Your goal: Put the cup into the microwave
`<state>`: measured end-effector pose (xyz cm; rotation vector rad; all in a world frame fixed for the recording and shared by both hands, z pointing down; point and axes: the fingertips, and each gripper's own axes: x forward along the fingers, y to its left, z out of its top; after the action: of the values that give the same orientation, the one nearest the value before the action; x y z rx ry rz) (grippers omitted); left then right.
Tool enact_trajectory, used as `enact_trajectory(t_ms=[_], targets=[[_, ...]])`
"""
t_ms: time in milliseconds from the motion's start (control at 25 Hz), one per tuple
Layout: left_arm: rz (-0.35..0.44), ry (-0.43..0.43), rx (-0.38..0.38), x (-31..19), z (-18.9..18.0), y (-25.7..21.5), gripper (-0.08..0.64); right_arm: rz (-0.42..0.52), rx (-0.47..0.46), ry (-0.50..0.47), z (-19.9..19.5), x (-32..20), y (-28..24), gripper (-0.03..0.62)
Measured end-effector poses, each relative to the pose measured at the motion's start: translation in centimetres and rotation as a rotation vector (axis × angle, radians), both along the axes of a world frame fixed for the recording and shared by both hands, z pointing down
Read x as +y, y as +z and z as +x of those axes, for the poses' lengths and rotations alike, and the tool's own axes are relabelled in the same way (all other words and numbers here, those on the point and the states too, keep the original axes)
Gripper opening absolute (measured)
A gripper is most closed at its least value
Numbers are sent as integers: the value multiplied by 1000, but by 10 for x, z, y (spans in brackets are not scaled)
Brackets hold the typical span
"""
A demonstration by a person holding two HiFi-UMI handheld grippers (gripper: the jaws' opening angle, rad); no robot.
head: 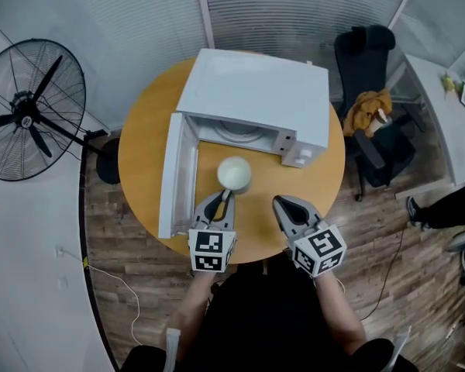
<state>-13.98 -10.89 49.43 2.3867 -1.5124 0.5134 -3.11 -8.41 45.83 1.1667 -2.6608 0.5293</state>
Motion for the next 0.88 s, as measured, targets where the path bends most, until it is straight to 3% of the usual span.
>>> enact_trajectory(t_ms=[880], targets=[[-60,-18,-42,-74,13,57,35,-36,33,-19,11,-54,42,9]])
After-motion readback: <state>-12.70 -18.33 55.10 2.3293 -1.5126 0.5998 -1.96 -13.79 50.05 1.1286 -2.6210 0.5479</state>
